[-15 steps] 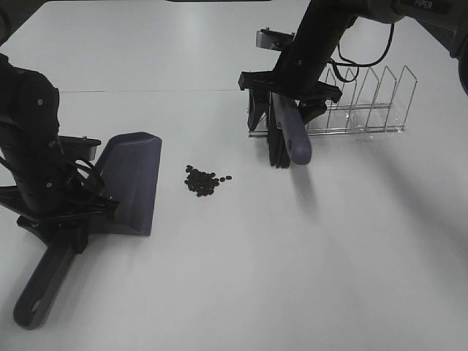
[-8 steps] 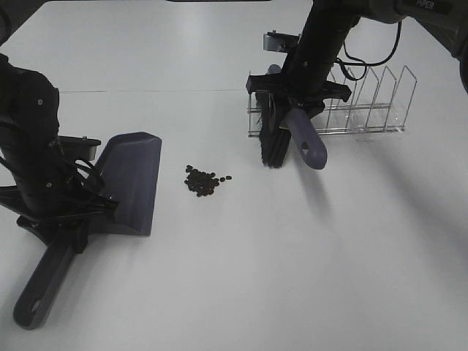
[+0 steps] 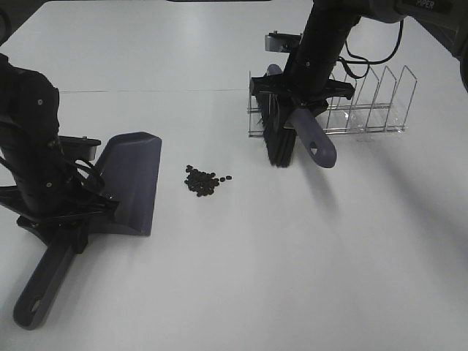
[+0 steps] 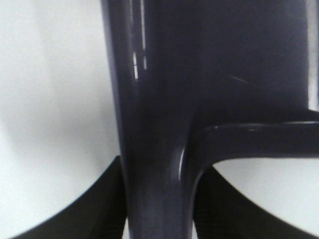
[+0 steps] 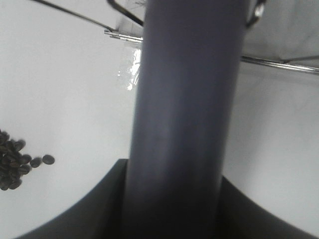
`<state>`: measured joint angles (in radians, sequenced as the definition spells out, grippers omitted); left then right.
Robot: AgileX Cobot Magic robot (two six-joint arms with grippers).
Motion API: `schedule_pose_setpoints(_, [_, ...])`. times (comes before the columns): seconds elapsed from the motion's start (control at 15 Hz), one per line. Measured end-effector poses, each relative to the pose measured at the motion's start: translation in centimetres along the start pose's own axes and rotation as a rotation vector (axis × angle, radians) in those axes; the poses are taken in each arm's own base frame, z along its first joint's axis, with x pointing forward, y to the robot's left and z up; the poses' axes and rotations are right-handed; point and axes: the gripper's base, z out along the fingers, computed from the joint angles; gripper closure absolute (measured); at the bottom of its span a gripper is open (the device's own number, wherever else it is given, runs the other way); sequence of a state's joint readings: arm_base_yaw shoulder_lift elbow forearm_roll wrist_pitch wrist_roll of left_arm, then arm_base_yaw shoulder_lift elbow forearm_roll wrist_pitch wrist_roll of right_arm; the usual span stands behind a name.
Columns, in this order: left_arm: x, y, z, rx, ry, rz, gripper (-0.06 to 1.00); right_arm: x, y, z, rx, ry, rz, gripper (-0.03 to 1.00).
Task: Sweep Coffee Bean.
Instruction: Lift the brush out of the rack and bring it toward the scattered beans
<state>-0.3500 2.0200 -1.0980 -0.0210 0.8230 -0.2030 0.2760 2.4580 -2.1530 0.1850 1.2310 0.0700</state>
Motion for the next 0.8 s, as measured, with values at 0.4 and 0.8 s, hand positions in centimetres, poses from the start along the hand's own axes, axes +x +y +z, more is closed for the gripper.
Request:
schedule_pose_setpoints(0.4, [0.0, 0.0, 0.0, 0.0, 0.0, 0.0, 0.6, 2.9, 1.2, -4.9, 0.016, -0.006, -0.025, 0.67])
schedule_pose_setpoints(0.8, [0.4, -1.9, 0.0, -0.084, -0.031, -0.003, 0.6, 6.7, 5.9, -9.5, 0.27, -0.087, -0.208, 0.67])
